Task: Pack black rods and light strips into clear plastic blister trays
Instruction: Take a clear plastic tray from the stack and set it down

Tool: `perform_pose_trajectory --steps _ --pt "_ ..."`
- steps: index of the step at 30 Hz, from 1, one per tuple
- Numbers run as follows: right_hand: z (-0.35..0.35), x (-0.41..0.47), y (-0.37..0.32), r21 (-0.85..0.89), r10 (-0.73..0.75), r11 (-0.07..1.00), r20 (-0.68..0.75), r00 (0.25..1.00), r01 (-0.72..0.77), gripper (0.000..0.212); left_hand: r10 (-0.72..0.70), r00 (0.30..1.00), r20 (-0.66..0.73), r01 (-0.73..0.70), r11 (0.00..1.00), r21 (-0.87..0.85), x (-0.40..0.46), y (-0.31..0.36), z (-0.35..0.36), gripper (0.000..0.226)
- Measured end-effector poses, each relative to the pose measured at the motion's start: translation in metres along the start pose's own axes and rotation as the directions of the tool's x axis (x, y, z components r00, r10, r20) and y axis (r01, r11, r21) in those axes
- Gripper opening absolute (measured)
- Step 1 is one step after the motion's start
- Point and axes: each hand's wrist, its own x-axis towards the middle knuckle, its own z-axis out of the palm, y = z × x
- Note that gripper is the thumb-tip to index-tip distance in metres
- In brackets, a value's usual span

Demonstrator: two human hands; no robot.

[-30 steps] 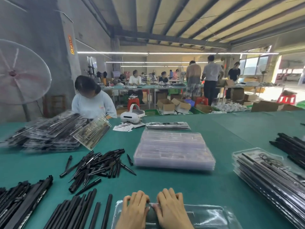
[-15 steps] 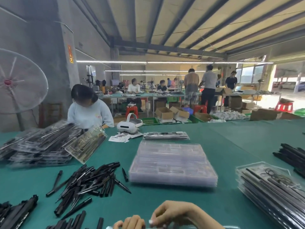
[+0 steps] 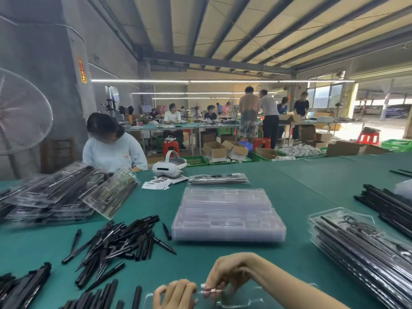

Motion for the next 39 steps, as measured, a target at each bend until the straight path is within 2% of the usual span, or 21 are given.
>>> perform_pose_trajectory --steps 1,2,3,4,6,10,14,17,21,23,26,28,30,33,36,39 --pt "0.001 -0.003 -0.001 -0.021 -0.004 1.000 0.013 1.000 0.004 0.032 -0.013 0.995 -0.100 0.016 0.999 0.028 -0.006 -0.003 0.009 0.036" --pt "0.000 -0.003 -0.003 -0.030 0.000 1.000 0.019 1.000 0.001 0.035 0.006 0.996 -0.091 -0.001 0.998 0.056 -0.015 0.001 0.021 0.032" --pt "0.000 -0.005 -0.005 -0.051 0.001 0.999 0.013 1.000 0.000 0.036 -0.061 0.990 -0.124 0.064 0.998 0.016 -0.017 0.005 0.016 0.026" --pt "0.000 -0.006 -0.006 -0.057 0.006 0.998 0.010 1.000 -0.005 0.038 -0.058 0.990 -0.130 0.057 0.998 -0.005 -0.015 0.001 0.011 0.019" --pt "0.003 -0.006 -0.008 -0.076 0.018 0.997 -0.011 1.000 -0.019 0.038 -0.013 0.974 -0.226 0.017 1.000 0.015 -0.012 -0.005 0.010 0.015" --pt "0.012 -0.005 -0.014 -0.261 -0.034 0.965 -0.080 0.996 0.012 0.018 0.007 0.991 -0.135 -0.002 0.999 0.040 -0.025 -0.008 0.013 0.024" --pt "0.014 -0.010 -0.022 -0.262 -0.045 0.965 -0.068 0.997 0.026 0.020 -0.006 0.997 -0.079 0.012 0.997 0.072 -0.024 -0.008 0.006 0.028" --pt "0.017 -0.015 -0.027 -0.248 -0.058 0.968 -0.065 0.996 0.040 0.027 -0.003 0.999 -0.051 0.006 0.998 0.062 -0.023 -0.004 -0.001 0.048" --pt "0.014 -0.016 -0.029 -0.428 -0.165 0.903 -0.286 0.944 0.028 0.034 0.051 0.995 -0.091 -0.050 0.999 0.015 -0.011 0.012 -0.016 0.038" --pt "0.013 -0.023 -0.034 -0.394 -0.224 0.910 -0.207 0.952 0.128 0.025 0.088 0.994 -0.063 -0.086 0.995 0.046 -0.003 0.020 -0.022 0.039" --pt "0.011 -0.035 -0.044 -0.266 -0.298 0.927 -0.094 0.950 0.265 0.018 0.026 1.000 -0.004 -0.026 0.992 0.120 0.004 0.022 -0.025 0.041" --pt "0.006 -0.041 -0.045 -0.187 -0.275 0.947 -0.042 0.960 0.263 0.017 0.020 1.000 -0.011 -0.018 0.989 0.147 0.000 0.016 -0.023 0.035" --pt "0.003 -0.045 -0.039 -0.152 -0.235 0.961 -0.002 0.972 0.231 0.012 0.005 1.000 0.020 -0.007 0.993 0.116 -0.004 0.007 -0.022 0.049" --pt "0.001 -0.046 -0.026 -0.152 -0.219 0.965 -0.011 0.976 0.214 0.007 -0.037 0.994 0.098 0.022 0.988 0.152 -0.004 0.001 -0.023 0.077" --pt "0.004 -0.046 -0.023 -0.157 -0.234 0.961 -0.037 0.971 0.226 0.008 -0.032 0.994 0.102 0.016 0.987 0.158 -0.002 0.002 -0.023 0.077" --pt "0.009 -0.048 -0.028 -0.302 -0.285 0.921 -0.089 0.954 0.246 0.008 -0.032 0.994 0.105 0.017 0.991 0.135 -0.003 0.003 -0.023 0.079"
